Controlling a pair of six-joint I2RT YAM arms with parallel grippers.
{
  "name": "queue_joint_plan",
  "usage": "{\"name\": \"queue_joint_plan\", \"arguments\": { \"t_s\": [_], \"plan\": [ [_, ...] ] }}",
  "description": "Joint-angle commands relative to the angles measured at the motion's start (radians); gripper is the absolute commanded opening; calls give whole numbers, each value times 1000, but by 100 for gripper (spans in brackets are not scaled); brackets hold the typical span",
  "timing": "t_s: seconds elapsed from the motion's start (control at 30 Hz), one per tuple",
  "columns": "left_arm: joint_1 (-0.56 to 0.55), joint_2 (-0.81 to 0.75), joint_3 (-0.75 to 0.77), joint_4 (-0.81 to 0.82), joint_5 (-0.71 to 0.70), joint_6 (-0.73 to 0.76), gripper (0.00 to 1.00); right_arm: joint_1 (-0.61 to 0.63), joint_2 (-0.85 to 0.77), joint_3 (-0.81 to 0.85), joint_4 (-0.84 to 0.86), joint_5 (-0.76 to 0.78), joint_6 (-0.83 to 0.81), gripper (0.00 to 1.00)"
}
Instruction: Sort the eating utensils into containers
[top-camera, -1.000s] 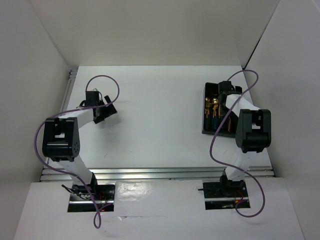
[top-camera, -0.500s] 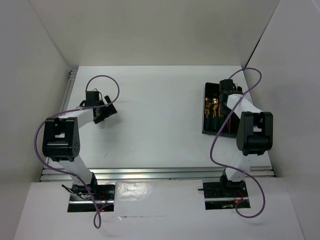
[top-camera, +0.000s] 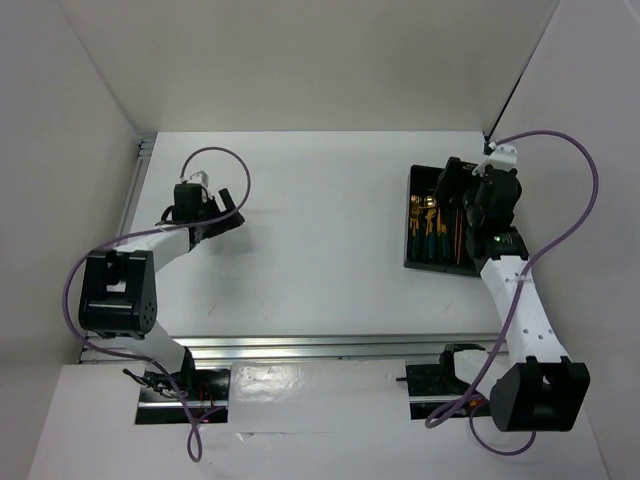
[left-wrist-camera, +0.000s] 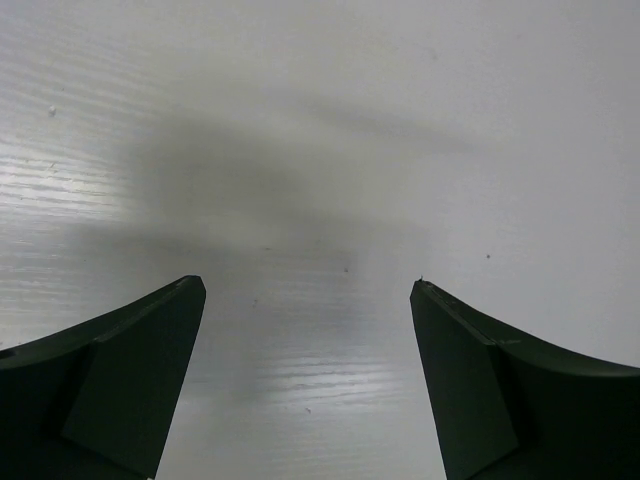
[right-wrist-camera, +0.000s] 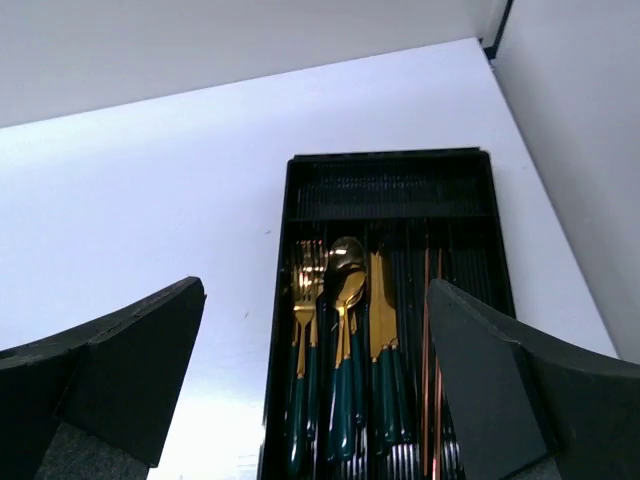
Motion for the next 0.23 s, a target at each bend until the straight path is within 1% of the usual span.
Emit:
{"name": "queue_joint_plan", "arguments": {
  "t_s": [0.0,0.07,0.1,0.13,0.2],
  "plan": [
    [-54,-115,-28,97,-49,67,99,-5,-60,-92,131,-59,2,100],
    [-79,-168,-60,106,-88,100,99,-5,-82,-116,152,-59,2,100],
    [-105,-195,-70,106,-138,110,99,-5,-82,-128,152,-70,2,100],
    [-117,-250,-80,106,-166,120,99,-5,-91,-129,152,-70,2,100],
    [-149,-307,-111,117,-223,136,99,-5,-91,-129,152,-70,11,100]
  ]
}}
